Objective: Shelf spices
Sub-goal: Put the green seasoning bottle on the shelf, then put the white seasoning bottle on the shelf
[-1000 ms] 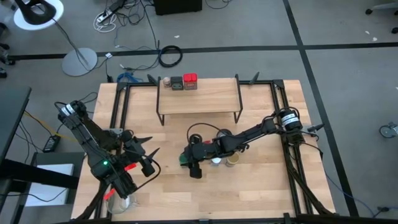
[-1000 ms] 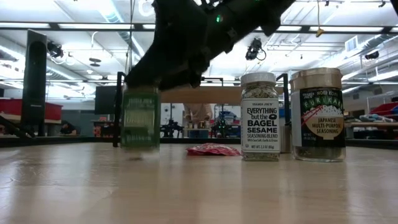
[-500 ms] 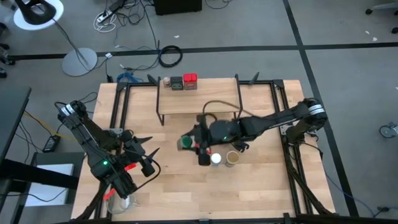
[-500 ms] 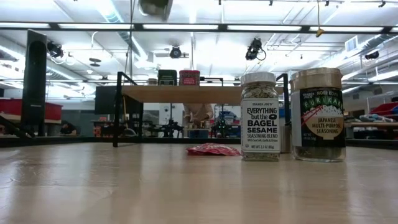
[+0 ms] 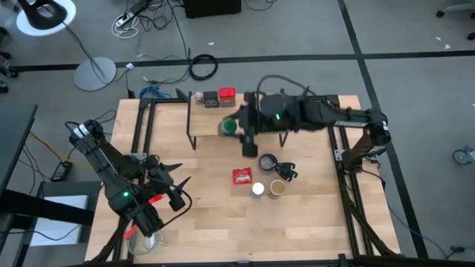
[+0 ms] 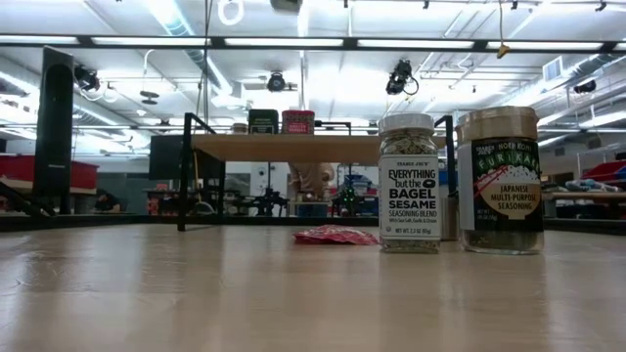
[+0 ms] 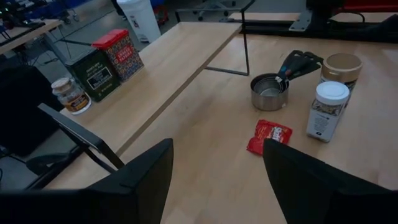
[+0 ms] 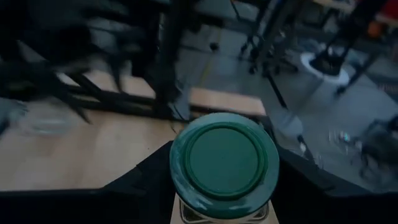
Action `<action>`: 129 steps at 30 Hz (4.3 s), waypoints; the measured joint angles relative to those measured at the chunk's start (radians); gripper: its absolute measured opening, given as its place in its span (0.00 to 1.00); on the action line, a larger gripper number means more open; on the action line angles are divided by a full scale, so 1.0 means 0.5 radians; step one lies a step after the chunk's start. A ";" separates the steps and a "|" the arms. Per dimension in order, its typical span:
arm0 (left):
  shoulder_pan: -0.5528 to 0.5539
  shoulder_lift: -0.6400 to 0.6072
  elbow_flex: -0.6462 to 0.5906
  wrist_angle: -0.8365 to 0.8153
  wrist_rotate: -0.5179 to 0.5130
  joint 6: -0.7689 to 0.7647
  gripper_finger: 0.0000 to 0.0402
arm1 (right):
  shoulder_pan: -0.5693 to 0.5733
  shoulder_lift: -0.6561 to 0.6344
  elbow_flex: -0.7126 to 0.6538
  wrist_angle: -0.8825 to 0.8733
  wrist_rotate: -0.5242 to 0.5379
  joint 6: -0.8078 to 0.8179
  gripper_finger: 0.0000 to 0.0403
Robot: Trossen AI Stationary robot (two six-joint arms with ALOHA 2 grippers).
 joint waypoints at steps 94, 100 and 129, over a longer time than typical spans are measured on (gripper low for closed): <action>1.027 1.126 -0.133 3.729 1.396 2.453 0.50 | -1.358 0.367 -0.436 0.139 -1.376 -0.280 0.50; 1.026 1.126 -0.133 3.729 1.396 2.453 0.50 | -1.357 0.369 -0.436 0.137 -1.382 -0.298 0.50; 1.026 1.125 -0.132 3.676 1.396 2.379 0.50 | -1.298 0.304 -0.155 0.000 -1.267 -0.299 0.80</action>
